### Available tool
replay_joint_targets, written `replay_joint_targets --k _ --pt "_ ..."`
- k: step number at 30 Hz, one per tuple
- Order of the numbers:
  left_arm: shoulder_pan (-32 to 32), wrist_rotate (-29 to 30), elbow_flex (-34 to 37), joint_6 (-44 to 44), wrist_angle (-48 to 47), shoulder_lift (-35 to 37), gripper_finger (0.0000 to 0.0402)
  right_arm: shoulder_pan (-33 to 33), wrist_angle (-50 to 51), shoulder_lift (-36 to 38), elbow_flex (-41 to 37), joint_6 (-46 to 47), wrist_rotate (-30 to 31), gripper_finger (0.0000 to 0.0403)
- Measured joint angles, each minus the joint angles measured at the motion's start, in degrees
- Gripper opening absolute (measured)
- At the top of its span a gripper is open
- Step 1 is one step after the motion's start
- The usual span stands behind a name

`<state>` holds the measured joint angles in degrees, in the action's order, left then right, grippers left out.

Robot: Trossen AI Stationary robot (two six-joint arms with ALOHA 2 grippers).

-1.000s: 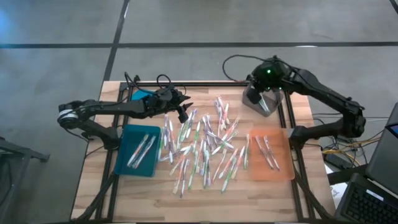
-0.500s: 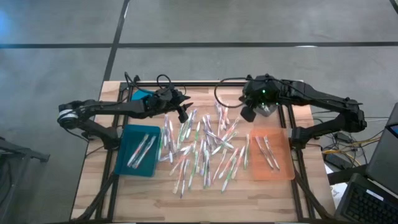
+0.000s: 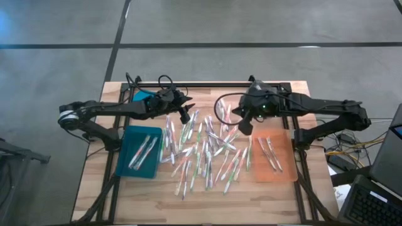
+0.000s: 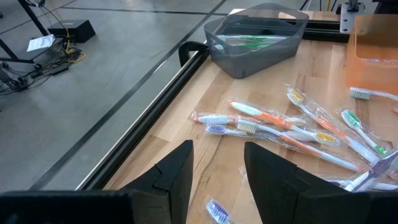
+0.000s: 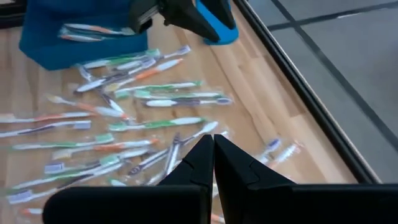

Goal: Pick & Place Toothbrushes
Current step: Put the purple toothbrush into the orange bin

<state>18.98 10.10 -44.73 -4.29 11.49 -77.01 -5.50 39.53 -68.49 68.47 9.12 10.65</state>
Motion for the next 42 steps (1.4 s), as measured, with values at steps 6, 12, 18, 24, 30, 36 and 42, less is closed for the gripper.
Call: replay_joint_targets --k 6,12,18,24,30,36,42 --pt "0.0 -0.01 0.02 0.0 0.0 0.0 0.0149 -0.09 -5.75 -0.02 -5.45 2.52 0.02 0.0009" --pt "0.02 0.01 0.02 0.0 0.0 -0.01 0.0149 0.81 -13.07 -1.0 -11.26 2.67 0.02 0.0009" --pt "0.02 -0.01 0.02 0.02 -0.68 0.0 0.0149 2.62 -14.58 -6.38 -11.88 3.81 -0.06 0.0009" --pt "0.02 -0.01 0.0 0.0 -1.05 0.0 0.0149 3.79 -12.25 -14.61 -7.61 3.95 -0.06 0.0009" --pt "0.02 0.01 0.0 0.0 -1.23 0.0 0.0149 4.53 -9.19 -21.54 -4.12 4.0 -0.46 0.0009" --pt "0.0 0.01 0.0 0.02 -1.65 0.0 0.0149 4.48 -8.3 -26.46 -1.92 4.22 -0.63 0.0009" --pt "0.02 0.01 0.0 0.0 -2.2 0.0 0.0149 1.5 -8.71 -29.89 0.73 5.36 -0.26 0.0009"
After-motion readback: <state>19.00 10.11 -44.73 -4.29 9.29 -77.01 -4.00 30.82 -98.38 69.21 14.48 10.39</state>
